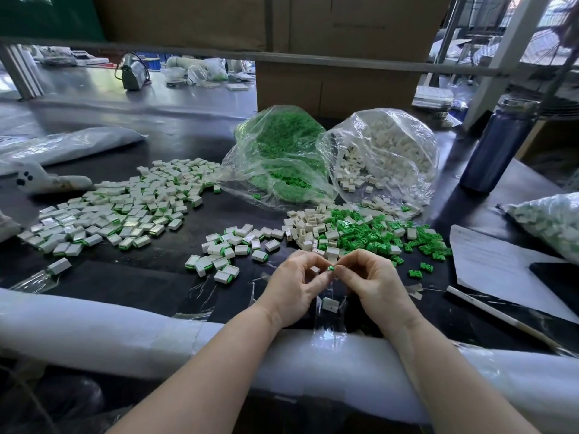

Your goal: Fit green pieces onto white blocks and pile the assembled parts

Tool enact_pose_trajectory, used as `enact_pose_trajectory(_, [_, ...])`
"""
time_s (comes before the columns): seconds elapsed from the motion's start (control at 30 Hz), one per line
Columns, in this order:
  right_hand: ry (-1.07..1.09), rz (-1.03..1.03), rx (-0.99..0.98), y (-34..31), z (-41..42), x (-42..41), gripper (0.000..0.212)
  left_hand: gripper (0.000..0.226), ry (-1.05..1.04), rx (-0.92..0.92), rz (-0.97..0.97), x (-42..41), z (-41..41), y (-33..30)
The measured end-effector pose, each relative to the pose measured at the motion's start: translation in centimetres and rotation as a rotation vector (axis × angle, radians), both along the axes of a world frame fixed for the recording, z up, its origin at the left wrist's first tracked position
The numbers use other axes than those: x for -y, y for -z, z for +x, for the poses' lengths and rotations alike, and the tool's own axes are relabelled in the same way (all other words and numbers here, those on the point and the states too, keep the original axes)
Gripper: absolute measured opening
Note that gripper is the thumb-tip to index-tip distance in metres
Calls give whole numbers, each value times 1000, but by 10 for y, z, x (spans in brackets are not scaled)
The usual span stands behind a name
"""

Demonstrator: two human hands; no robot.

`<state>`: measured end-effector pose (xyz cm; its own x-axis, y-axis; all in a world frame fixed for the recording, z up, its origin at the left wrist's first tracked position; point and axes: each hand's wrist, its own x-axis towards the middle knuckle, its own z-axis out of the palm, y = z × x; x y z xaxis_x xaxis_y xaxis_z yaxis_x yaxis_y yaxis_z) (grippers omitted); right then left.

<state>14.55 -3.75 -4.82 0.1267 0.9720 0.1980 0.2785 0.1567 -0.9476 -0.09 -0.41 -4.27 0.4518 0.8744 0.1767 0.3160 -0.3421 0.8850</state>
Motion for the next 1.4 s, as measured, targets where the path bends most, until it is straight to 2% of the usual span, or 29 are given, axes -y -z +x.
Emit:
enact_pose_trajectory(0.1, [57,29,0,-2,1,0,16,6,-60,35,-14,-2,-1,3])
enact_pose_trajectory(0.23, [208,72,37,-2,3,2,14,16,-293,112,-46,-5,-4,6])
enact_pose_trajectory(0.37, [318,48,103,0,6,0,15,23,-560,90,32,-11,-11,7])
enact_pose_trajectory(0.47, [397,31,155,2,8,-1,14,31,-621,0,46,-14,-13,7])
enact_pose_trajectory(0.6, [430,0,225,3,10,-1,12,48,-585,-160,3,-13,-11,8])
enact_pose_trajectory(0.73, [396,-36,308,3,9,-1,11,52,-553,-301,0,-12,-8,8])
enact_pose_trajectory(0.9, [349,-66,484,5,7,-2,9,47,-479,-429,181,-8,-6,9])
enact_pose_trajectory(1.0, [305,-74,563,5,4,-2,19,40,-371,-490,297,-5,-4,12])
enact_pose_trajectory(1.1, [268,-114,685,4,1,-3,29,37,-278,-581,322,-5,-1,15])
enact_pose_trajectory(1.2, [251,-132,769,3,-1,-3,29,31,-267,-562,323,-5,0,16])
enact_pose_trajectory(1.4, [306,-96,702,2,0,-1,19,21,-302,-482,319,-3,-1,12])
